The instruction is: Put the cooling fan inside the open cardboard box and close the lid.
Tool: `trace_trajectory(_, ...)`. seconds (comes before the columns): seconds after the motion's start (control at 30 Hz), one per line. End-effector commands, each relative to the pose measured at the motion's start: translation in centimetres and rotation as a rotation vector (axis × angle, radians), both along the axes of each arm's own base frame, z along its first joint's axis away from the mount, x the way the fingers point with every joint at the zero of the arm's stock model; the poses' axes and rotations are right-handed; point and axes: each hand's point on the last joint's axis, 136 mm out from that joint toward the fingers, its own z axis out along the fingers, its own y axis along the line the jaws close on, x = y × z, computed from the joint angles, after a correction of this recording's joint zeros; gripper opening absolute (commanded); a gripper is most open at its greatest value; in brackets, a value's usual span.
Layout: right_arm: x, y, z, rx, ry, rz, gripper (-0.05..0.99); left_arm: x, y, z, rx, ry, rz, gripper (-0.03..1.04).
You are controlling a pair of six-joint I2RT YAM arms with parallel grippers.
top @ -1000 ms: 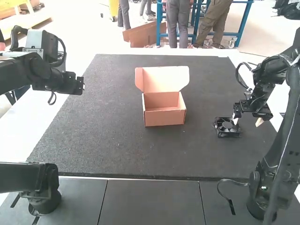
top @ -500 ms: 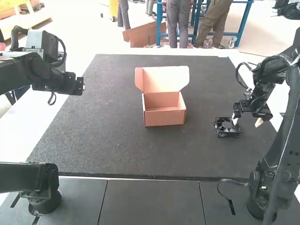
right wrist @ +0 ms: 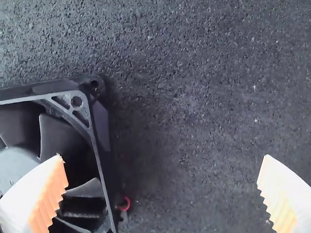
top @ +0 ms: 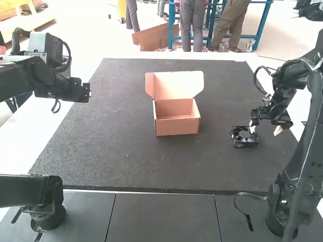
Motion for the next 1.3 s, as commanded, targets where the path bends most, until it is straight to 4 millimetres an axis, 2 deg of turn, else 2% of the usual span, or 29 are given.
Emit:
trace_trajectory(0.0, 0.9, -0.6, 0.1, 0.005, -0.023, -0.015, 0.90, 0.6, -0.1, 2.0, -0.008, -0.049, 0.000, 0.97)
trace_trajectory(0.33, 0.8, -1.1, -0.5, -0.018, -0.021, -0.003, 0.90, 0.6, -0.1, 2.0, -0.009, -0.048, 0.000, 0.97)
trace_trajectory(0.9, -2.8, -1.1, -3.4, -0.030, 0.098, 0.011, 0.89, 0.5, -0.1, 1.9, -0.008, -0.045, 0.001, 0.97)
trace_trajectory(0.97, -2.9, -1.4, -3.4, -0.028, 0.098, 0.003, 0.84, 0.4, -0.1, 2.0, -0.008, -0.045, 0.000, 0.97)
trace_trajectory(1.03, -3.0, -1.2, -3.5, -0.015, 0.098, 0.001, 0.72, 0.4, -0.1, 1.9, -0.008, -0.043, 0.001, 0.97)
trace_trajectory(1.1, -3.0, -1.0, -3.5, 0.001, 0.094, -0.008, 0.53, 0.4, -0.1, 2.0, -0.008, -0.045, 0.001, 0.97)
trace_trajectory(1.17, -3.3, -0.7, -3.8, 0.032, 0.095, -0.018, 0.26, 0.4, -0.1, 1.9, -0.008, -0.043, 0.001, 0.97)
trace_trajectory(1.27, -3.0, -0.2, -4.1, 0.059, 0.076, -0.023, 0.00, 0.3, -0.1, 1.9, -0.008, -0.042, 0.001, 0.97)
